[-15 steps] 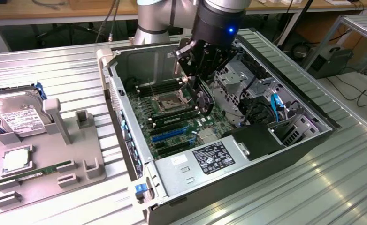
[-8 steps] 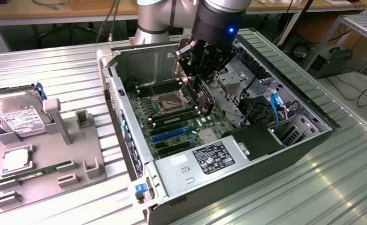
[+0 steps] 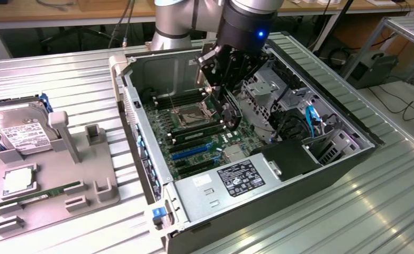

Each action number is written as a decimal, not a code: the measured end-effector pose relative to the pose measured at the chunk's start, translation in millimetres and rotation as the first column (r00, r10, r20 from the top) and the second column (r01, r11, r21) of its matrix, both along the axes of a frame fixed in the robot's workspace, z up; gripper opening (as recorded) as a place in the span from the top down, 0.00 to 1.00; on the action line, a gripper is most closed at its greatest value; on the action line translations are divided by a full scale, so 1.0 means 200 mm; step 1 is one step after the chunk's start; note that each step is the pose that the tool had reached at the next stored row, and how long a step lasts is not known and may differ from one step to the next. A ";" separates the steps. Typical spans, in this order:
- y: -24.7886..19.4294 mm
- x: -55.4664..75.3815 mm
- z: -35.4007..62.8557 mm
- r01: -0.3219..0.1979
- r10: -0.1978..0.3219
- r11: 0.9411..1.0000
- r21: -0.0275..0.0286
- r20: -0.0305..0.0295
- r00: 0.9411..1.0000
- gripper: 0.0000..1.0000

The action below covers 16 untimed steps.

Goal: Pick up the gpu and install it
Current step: 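Insert the gpu into the slot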

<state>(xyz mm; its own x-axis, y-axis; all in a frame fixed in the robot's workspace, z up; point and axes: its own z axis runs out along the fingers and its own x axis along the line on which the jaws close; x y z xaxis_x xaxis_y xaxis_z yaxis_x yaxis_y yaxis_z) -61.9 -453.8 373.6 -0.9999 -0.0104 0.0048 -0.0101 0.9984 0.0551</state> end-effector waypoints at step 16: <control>0.000 0.00 -0.004 -0.428 0.428 0.904 0.000 0.001 0.904 0.74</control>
